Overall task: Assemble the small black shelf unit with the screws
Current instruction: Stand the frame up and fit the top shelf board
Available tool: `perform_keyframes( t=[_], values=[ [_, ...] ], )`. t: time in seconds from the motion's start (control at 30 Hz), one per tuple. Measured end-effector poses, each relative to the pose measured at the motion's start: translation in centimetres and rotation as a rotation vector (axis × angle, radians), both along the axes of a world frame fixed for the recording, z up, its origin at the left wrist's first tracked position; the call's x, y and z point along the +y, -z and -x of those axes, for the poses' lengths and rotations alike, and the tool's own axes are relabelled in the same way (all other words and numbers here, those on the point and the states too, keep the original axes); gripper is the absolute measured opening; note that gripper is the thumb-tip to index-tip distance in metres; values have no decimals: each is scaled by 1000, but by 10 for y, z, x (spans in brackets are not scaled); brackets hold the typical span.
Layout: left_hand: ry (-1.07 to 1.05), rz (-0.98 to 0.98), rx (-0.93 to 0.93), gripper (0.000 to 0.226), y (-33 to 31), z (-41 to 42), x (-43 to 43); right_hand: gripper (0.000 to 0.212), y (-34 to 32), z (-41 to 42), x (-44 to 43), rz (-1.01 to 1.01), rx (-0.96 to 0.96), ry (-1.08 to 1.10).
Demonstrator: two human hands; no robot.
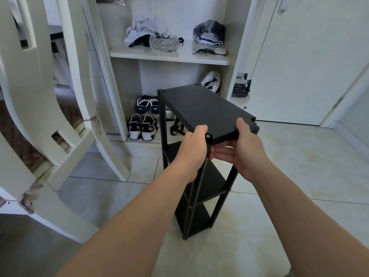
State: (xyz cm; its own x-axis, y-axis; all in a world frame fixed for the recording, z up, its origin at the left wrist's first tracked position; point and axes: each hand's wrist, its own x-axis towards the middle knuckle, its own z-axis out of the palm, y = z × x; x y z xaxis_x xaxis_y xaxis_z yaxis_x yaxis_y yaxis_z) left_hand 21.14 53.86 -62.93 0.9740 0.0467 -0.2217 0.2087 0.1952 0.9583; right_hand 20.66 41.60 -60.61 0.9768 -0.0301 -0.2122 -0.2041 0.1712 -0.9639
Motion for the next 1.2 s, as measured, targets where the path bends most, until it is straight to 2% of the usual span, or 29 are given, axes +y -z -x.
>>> perform_keyframes(
  t=[0.27,0.4,0.47,0.7,0.87,1.1,1.2],
  values=[
    [-18,115,43,42,6,-4,-3,47,0,0,-6,-71,38,8],
    [-8,86,59,64,6,-6,0,44,-1,1,-11,-61,48,-17],
    [20,52,39,66,4,-6,3,44,-1,-1,-16,1,47,-2],
    [80,67,34,47,5,-5,6,51,4,-5,-25,143,133,114],
    [114,100,21,25,6,-6,11,48,8,-9,-27,202,148,145],
    [79,165,72,27,10,-7,11,44,12,-10,-30,200,182,104],
    [45,134,99,28,12,-7,10,45,12,-8,-32,233,226,65]
  ],
)
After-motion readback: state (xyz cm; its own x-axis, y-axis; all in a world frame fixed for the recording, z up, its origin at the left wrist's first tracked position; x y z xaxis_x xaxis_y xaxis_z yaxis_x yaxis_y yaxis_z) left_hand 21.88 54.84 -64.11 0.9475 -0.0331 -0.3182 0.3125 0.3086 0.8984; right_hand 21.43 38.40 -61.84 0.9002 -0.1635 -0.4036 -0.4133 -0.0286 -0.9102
